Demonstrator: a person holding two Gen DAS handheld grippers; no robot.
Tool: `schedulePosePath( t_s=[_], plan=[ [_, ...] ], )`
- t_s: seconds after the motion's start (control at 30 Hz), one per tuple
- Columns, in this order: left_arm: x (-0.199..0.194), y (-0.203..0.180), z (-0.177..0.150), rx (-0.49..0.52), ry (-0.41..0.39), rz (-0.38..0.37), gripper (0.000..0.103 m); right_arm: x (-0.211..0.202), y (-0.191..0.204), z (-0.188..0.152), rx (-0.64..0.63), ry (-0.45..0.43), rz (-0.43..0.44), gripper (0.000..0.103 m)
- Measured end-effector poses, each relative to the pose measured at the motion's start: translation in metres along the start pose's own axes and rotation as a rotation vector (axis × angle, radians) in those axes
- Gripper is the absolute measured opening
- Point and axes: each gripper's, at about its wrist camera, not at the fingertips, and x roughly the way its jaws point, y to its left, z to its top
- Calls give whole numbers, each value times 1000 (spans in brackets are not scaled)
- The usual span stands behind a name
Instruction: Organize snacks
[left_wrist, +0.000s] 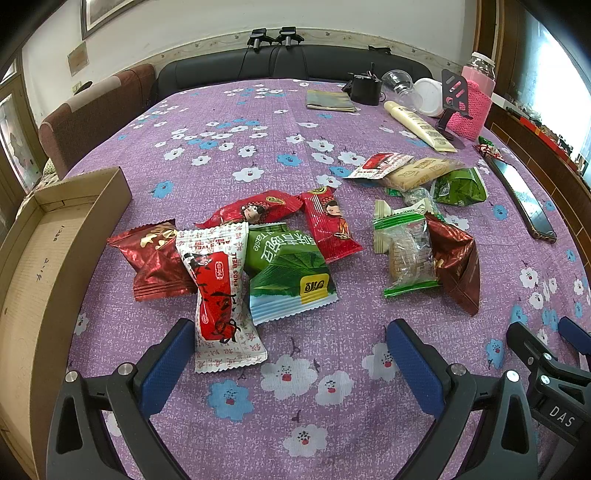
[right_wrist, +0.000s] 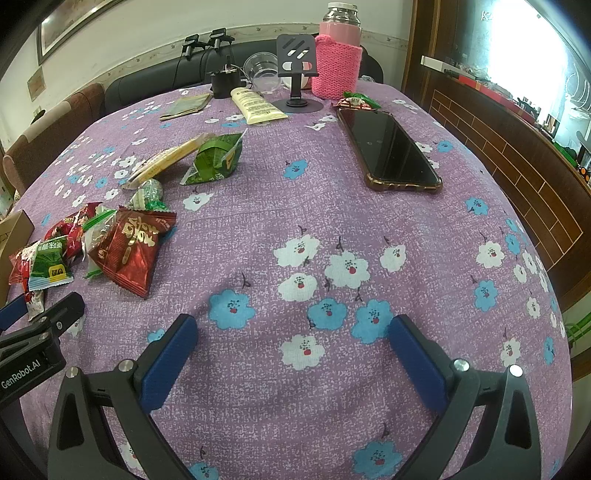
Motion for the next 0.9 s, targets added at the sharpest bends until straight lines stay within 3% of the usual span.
schedulePosePath(
  t_s=[0.3,0.53,0.63,0.7,0.77,0.9],
  plan=[
    [0,0,0,12,11,-9,103,0,0,0,1,0,1,103],
    [-2,3,0,153,102,-105,103,-1,0,4,-19,53,17,103],
    [-15,12,-8,175,102,-156,99,1,1,6,-18,67,12,103],
    [-27,22,-14,162,79,-190,84,2,2,9,-21,67,13,103],
    [-47,33,-17,146,15,-226,83,2,1,5,-18,64,14,103],
    [-107,57,-21,136,-232,-172,85,3,1,4,-11,51,13,103]
  ],
)
